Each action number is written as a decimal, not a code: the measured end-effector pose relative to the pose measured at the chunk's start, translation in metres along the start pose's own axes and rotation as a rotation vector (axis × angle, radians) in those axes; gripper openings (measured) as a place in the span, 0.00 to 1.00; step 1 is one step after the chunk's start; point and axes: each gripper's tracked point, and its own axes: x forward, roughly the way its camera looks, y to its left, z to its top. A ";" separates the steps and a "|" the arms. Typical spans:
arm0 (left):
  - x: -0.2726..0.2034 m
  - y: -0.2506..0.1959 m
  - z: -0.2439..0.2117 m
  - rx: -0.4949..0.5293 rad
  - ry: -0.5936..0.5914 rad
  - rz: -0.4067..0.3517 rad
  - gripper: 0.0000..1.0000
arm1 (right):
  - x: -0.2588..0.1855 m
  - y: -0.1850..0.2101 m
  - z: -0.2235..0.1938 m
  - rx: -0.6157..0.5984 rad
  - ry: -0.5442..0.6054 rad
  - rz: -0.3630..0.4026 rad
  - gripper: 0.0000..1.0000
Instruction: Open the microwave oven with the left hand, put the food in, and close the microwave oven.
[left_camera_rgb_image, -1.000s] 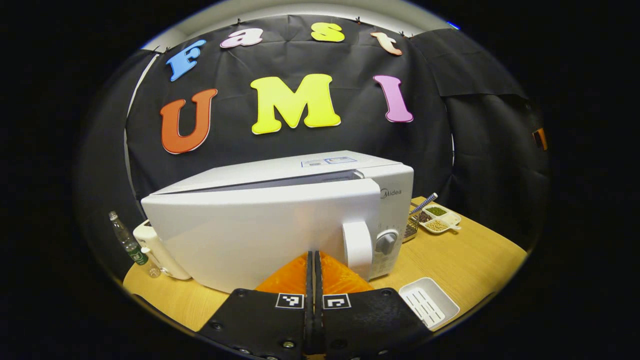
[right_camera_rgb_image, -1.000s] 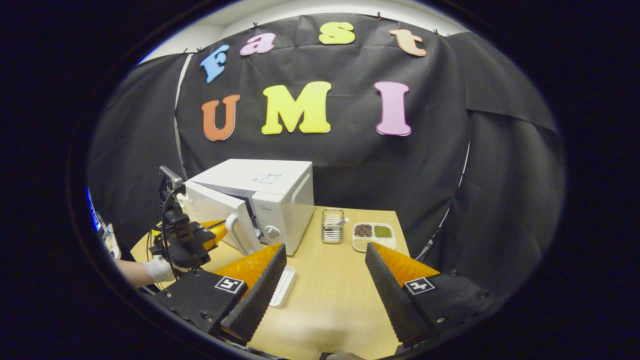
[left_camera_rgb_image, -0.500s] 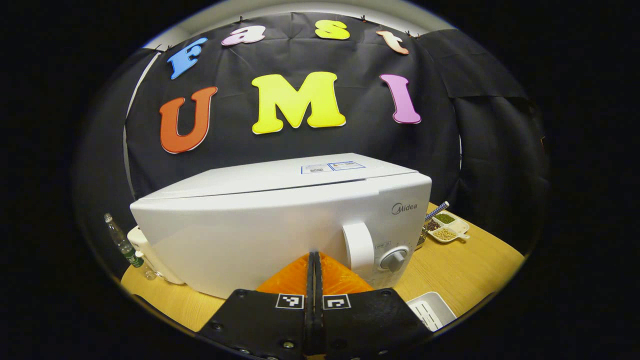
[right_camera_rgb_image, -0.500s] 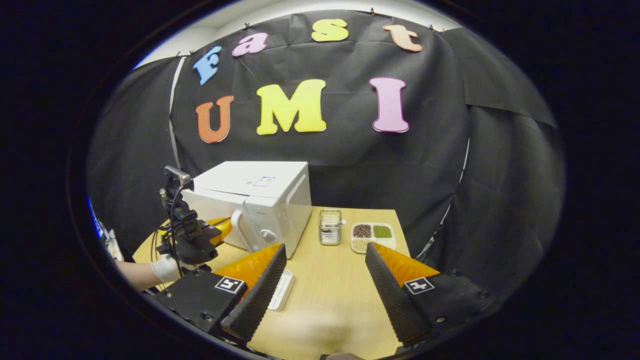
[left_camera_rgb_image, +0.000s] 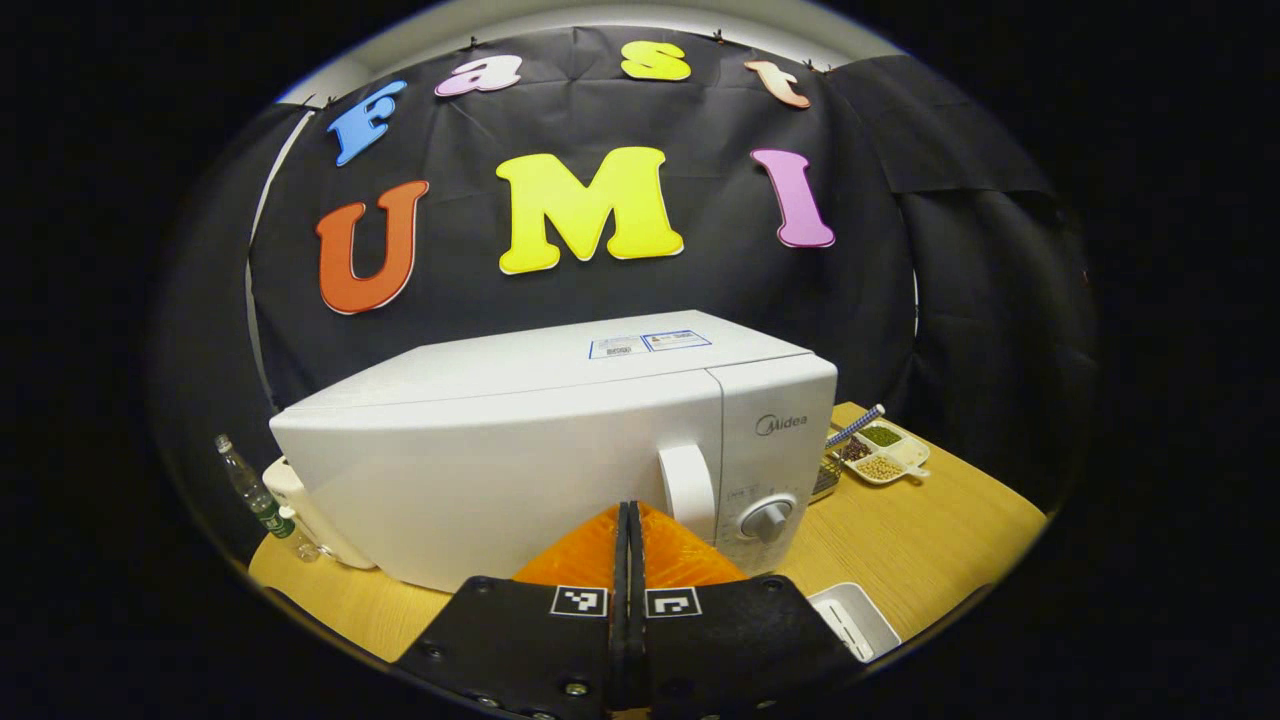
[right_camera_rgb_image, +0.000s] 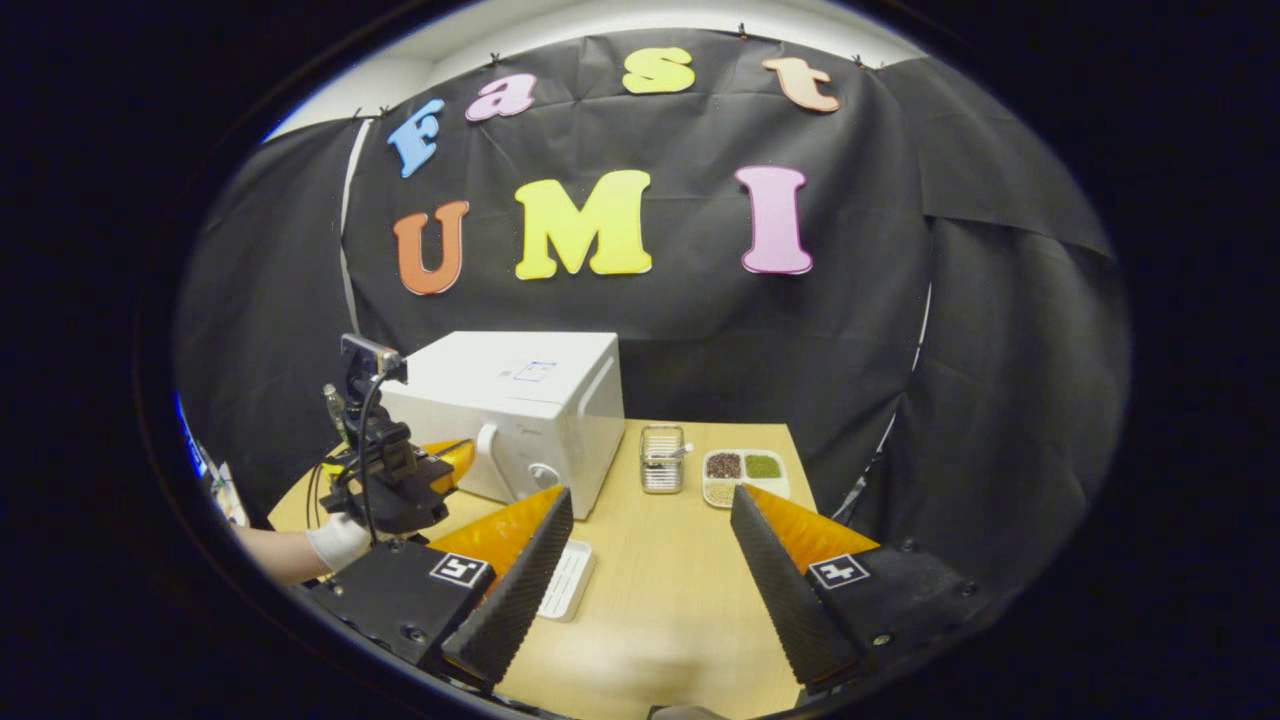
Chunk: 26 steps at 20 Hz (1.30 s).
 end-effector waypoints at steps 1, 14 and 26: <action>-0.007 0.002 -0.001 0.023 0.002 0.005 0.00 | -0.003 -0.001 -0.002 -0.006 -0.002 -0.009 0.96; -0.139 0.024 0.026 0.039 -0.063 0.023 0.95 | -0.080 0.046 0.001 -0.025 -0.092 -0.070 1.00; -0.307 0.131 0.112 -0.104 -0.230 0.057 0.95 | -0.155 0.135 0.049 -0.034 -0.269 -0.113 1.00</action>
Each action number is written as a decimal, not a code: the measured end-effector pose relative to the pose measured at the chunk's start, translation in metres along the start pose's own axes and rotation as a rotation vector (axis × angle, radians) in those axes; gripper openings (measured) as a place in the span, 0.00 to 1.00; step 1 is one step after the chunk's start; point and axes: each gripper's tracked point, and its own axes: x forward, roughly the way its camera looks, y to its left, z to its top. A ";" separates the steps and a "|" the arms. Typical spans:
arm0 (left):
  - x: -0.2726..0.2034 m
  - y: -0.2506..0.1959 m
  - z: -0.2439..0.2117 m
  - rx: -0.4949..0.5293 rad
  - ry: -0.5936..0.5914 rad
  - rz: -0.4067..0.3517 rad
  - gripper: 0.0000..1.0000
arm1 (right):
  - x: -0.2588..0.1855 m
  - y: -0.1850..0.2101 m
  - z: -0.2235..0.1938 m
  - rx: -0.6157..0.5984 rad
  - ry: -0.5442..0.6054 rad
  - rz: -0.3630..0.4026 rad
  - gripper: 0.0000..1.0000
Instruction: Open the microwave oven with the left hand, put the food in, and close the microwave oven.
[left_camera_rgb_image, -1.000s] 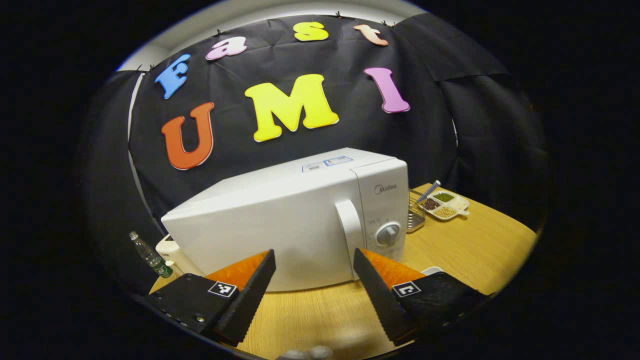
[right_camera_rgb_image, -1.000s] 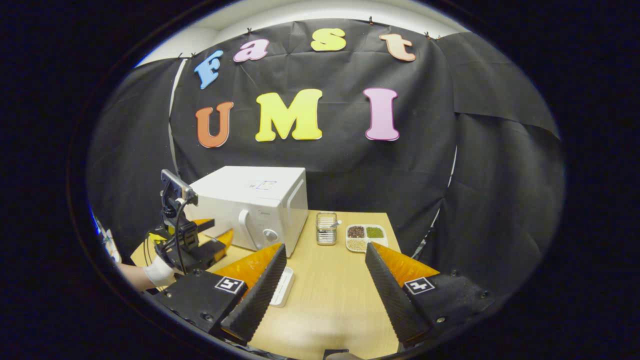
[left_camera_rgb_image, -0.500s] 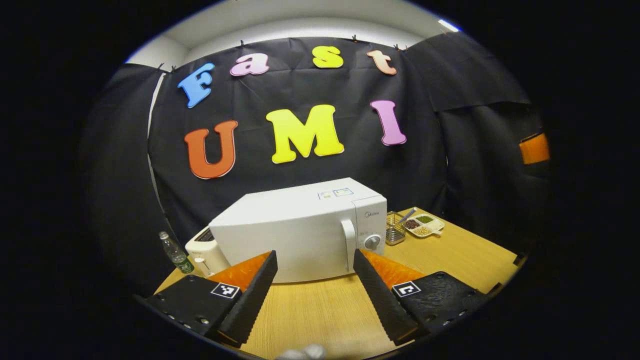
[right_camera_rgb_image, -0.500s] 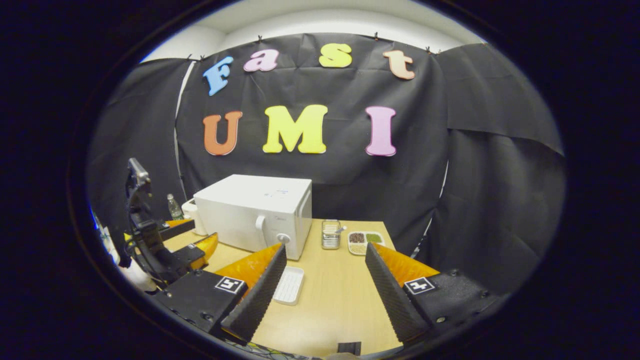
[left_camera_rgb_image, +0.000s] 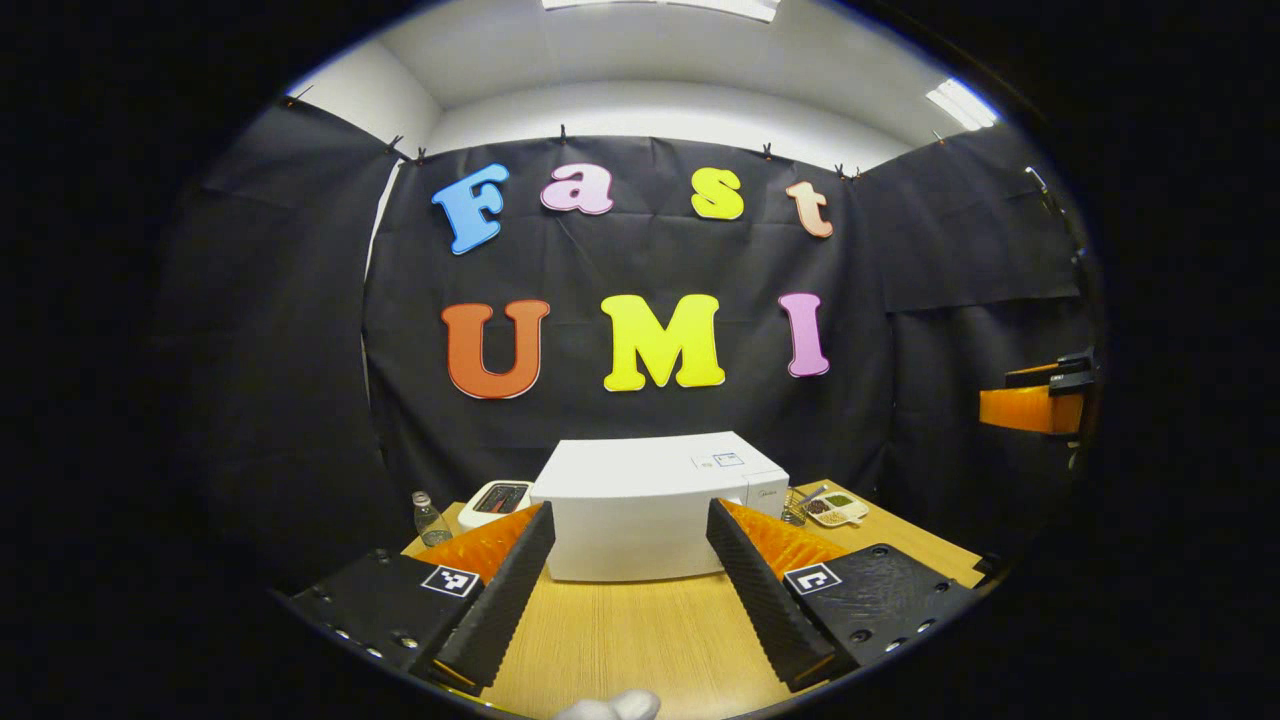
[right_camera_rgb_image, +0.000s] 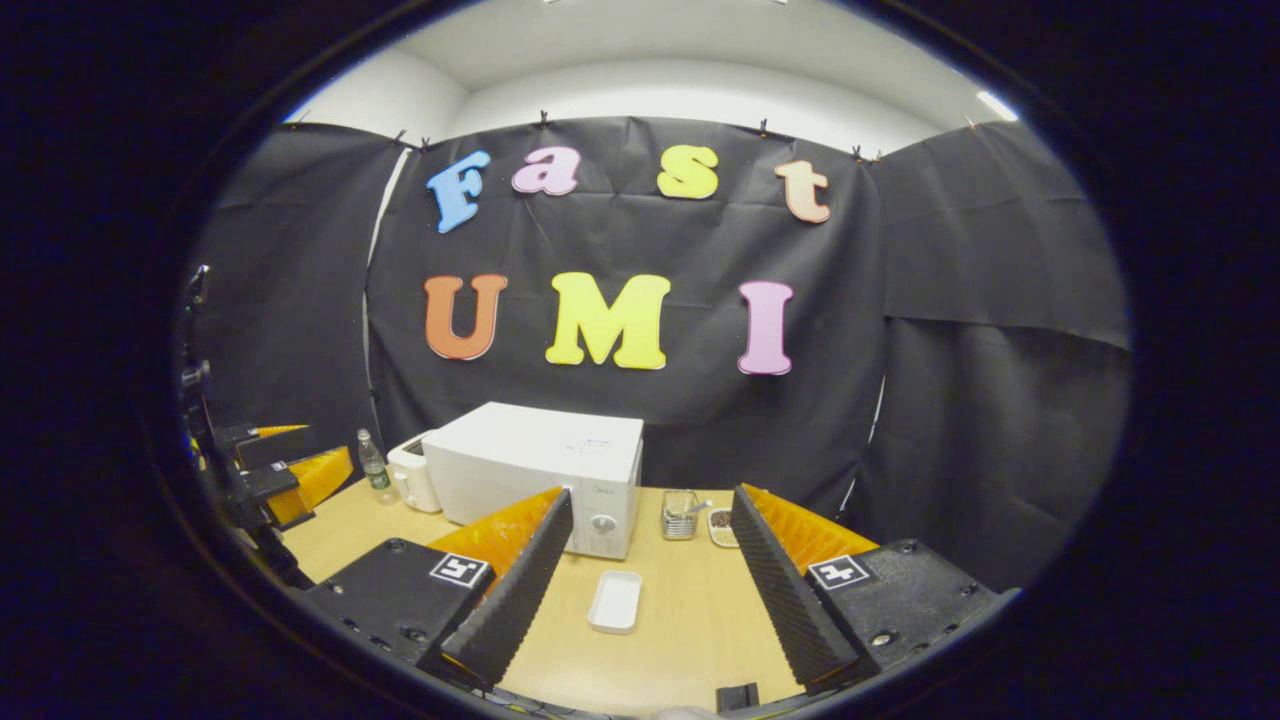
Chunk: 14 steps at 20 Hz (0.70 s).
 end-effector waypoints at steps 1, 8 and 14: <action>-0.006 0.007 0.006 0.001 -0.004 0.005 0.95 | -0.004 0.005 0.002 0.007 -0.003 -0.005 0.96; -0.033 0.040 0.032 -0.031 -0.004 0.041 0.95 | -0.024 0.026 0.029 0.014 -0.046 0.001 1.00; -0.037 0.046 0.051 -0.057 0.005 0.060 0.94 | -0.025 0.023 0.033 0.042 -0.027 -0.001 1.00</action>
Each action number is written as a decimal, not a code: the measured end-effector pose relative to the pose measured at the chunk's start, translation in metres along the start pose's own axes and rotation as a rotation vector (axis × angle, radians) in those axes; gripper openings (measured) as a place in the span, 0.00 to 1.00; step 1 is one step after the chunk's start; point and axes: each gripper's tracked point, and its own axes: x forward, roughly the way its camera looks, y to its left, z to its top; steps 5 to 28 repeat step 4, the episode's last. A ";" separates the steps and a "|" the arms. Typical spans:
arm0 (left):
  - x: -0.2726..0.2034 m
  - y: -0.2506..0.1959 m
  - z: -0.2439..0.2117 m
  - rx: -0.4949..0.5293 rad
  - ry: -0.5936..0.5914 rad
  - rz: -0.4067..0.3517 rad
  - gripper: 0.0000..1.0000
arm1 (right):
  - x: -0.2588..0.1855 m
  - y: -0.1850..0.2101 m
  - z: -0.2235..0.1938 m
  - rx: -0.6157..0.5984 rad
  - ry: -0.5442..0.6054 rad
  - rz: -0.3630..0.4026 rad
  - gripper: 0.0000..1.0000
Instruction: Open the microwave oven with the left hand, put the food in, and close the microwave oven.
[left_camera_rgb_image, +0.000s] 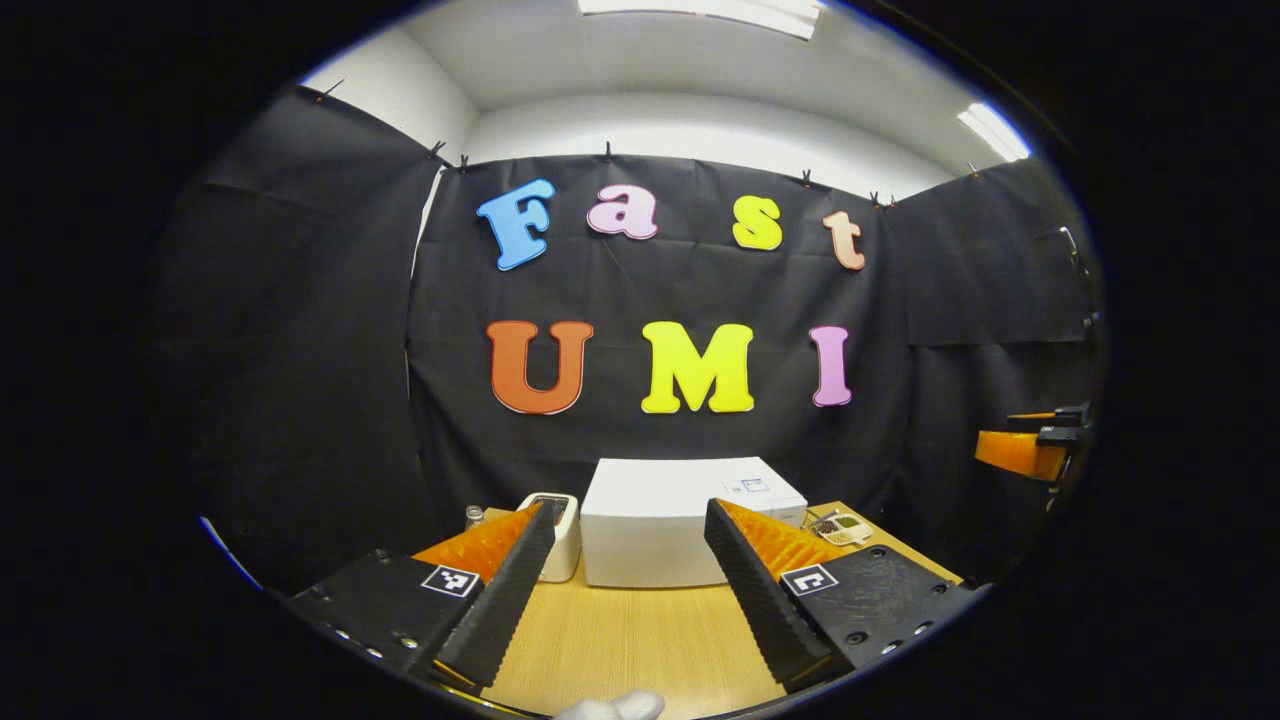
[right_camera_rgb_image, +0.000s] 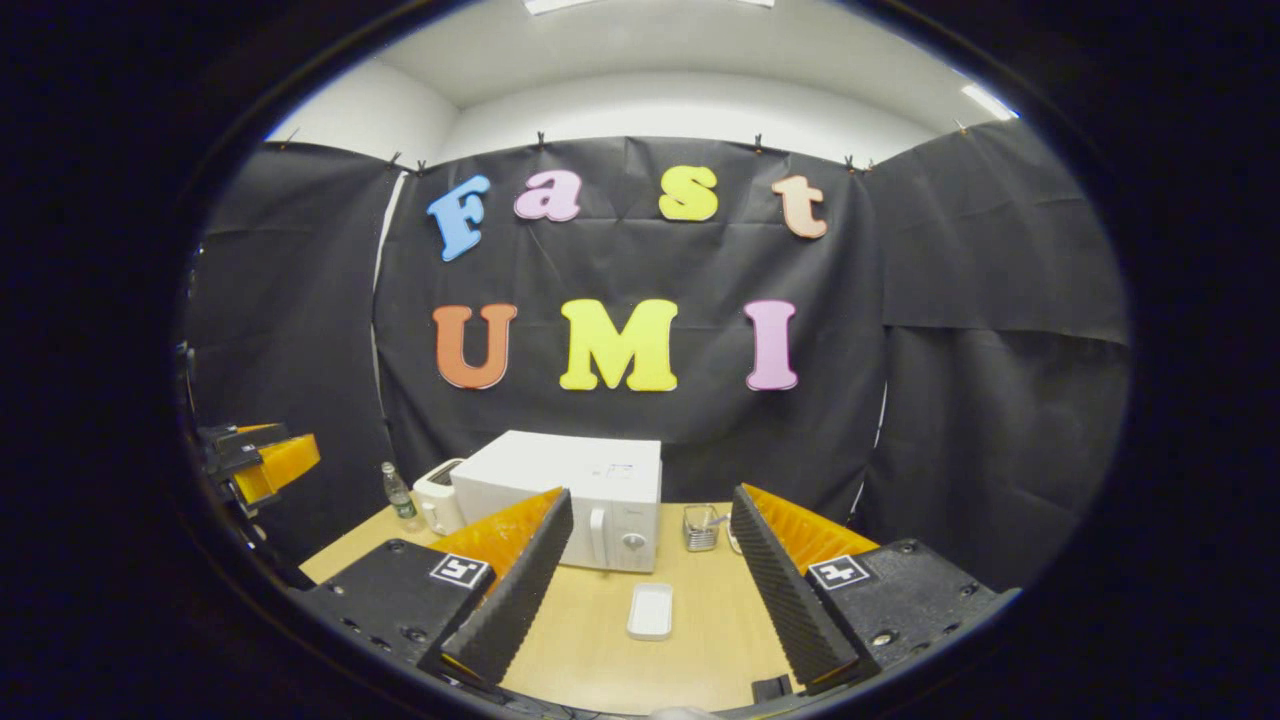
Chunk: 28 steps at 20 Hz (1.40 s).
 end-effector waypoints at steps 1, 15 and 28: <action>0.000 0.000 0.000 -0.002 0.006 0.003 0.94 | 0.001 0.000 0.001 0.003 -0.001 0.000 1.00; 0.000 -0.004 0.002 0.001 0.012 -0.004 0.93 | 0.002 0.001 0.001 0.006 0.001 0.003 1.00; 0.000 -0.004 0.002 0.001 0.012 -0.004 0.93 | 0.002 0.001 0.001 0.006 0.001 0.003 1.00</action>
